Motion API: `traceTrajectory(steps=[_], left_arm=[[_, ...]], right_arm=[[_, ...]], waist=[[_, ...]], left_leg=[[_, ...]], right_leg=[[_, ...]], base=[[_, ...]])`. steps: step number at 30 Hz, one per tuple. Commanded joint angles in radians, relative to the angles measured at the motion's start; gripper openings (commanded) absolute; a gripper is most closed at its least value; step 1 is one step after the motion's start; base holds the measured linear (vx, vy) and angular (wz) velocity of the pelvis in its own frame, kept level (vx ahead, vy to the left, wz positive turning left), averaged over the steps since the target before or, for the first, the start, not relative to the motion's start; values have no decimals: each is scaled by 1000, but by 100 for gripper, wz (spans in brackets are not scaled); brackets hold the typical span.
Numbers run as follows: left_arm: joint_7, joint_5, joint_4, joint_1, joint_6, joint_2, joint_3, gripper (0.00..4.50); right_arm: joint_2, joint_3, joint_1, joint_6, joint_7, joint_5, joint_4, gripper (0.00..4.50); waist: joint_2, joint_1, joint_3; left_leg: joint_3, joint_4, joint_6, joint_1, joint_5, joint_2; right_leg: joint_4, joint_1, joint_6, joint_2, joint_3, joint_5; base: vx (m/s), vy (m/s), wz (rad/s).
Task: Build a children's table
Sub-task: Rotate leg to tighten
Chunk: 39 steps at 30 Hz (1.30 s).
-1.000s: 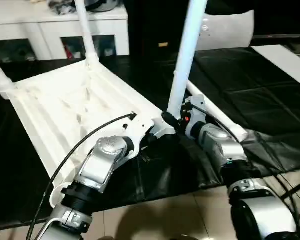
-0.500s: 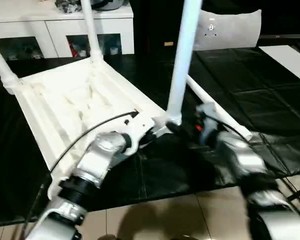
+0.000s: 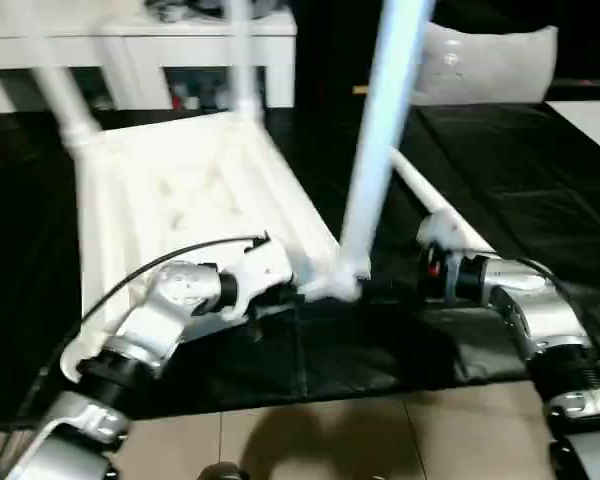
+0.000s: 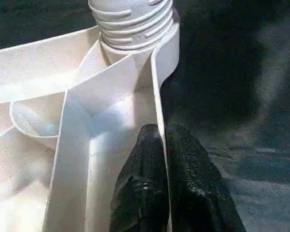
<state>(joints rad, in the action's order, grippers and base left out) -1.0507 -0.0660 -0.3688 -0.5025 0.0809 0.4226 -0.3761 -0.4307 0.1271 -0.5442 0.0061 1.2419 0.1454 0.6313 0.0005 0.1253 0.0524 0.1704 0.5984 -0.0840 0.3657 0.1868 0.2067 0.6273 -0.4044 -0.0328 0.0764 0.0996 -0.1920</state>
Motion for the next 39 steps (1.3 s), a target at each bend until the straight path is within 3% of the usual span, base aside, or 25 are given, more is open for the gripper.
traceTrajectory(steps=[1, 8, 13, 16, 17, 20, 22, 23, 27, 30, 32, 34, 36, 37, 39], left_arm=[[-71, -17, 18, 10, -33, 4, -71, 0], [-104, -8, -1, 2, -62, 7, -73, 0], [-111, -6, -9, 1, -68, 3, -69, 0], [-111, 0, -13, 1, -63, -1, -62, 0], [-108, 10, -10, 4, -45, -7, -52, 0], [-99, 26, -3, 8, -16, -16, -38, 0], [-43, 53, 19, 16, 66, -45, 1, 0], [-15, 59, 26, 18, 99, -59, 15, 0], [177, 44, 52, 13, 267, -145, 78, 0], [283, 40, 71, 3, 344, -211, 106, 0], [341, 43, 79, -9, 366, -265, 118, 0], [365, 45, 72, -20, 366, -293, 122, 0], [396, 43, 52, -41, 363, -332, 122, 0], [414, 34, 38, -53, 366, -348, 119, 0], [427, 24, 29, -60, 368, -353, 121, 0]], right_arm=[[-10, 7, -7, -9, 31, -9, -1, 388], [-1, 18, -16, 3, 64, 6, 19, 319], [9, 17, -17, 9, 73, 13, 29, 295], [13, 19, -11, 17, 84, 14, 27, 279], [17, 17, -9, 31, 87, 21, 25, 272], [24, 12, -4, 52, 85, 35, 17, 268], [58, 3, -2, 139, 11, 46, -5, 265], [73, 1, -3, 162, -26, 44, -8, 265], [192, -38, -46, 185, -324, -3, 80, 264], [262, -70, -86, 193, -512, -26, 151, 264], [315, -129, -128, 201, -670, -7, 216, 264], [333, -153, -146, 204, -719, 11, 241, 264], [353, -170, -162, 199, -746, 25, 258, 264], [362, -172, -166, 190, -753, 19, 258, 334], [364, -180, -163, 178, -747, 19, 250, 334]], waist=[[2, -6, -68], [-1, -6, -70], [0, -10, -70], [-1, -10, -71], [-7, -10, -70], [-6, -11, -69], [-5, -12, -69], [3, -17, -64], [-2, -33, -56], [-9, -70, -55], [-8, -84, -55], [-9, -91, -58], [-6, -89, -60], [-6, -84, -62], [-5, -78, -65]], left_leg=[[-3, -64, 66, -7, 169, 30], [-3, -63, 63, -4, 154, 29], [-3, -63, 61, -5, 157, 29], [-2, -62, 64, -6, 148, 30], [-1, -62, 68, -4, 143, 29], [-1, -62, 70, -3, 139, 29], [-1, -62, 65, -3, 140, 28], [-3, -66, 56, -3, 149, 29], [-7, -72, 19, -7, 225, 24], [-14, -74, -3, -1, 251, 18], [-14, -70, 4, -1, 253, 13], [-13, -69, 16, 3, 239, 12], [-8, -64, 33, -5, 233, 11], [-7, -65, 42, -6, 221, 12], [-6, -66, 48, -5, 195, 18]], right_leg=[[-81, 59, -200, 70, -57, -179], [-79, 61, -197, 69, -57, -168], [-80, 60, -197, 69, -57, -179], [-77, 60, -201, 68, -57, -161], [-77, 61, -201, 68, -57, -159], [-78, 60, -200, 68, -57, -171], [-78, 61, -198, 68, -56, -182], [-81, 60, -194, 68, -55, -211], [-102, 57, -143, 73, -53, -390], [-114, 59, -97, 74, -45, -495], [-120, 56, -88, 73, -43, -508], [-119, 57, -91, 72, -43, -489], [-120, 48, -104, 67, -47, -445], [-118, 49, -114, 66, -48, -412], [-107, 51, -141, 66, -51, -326]], base=[[0, 0, 0], [0, 0, 0], [0, 0, 0], [0, 0, 0], [0, 0, 0], [0, 0, 0], [0, 0, 0], [0, 0, 0], [0, 0, 0], [0, 0, 0], [0, 0, 0], [0, 0, 0], [0, 0, 0], [0, 0, 0], [0, 0, 0]])
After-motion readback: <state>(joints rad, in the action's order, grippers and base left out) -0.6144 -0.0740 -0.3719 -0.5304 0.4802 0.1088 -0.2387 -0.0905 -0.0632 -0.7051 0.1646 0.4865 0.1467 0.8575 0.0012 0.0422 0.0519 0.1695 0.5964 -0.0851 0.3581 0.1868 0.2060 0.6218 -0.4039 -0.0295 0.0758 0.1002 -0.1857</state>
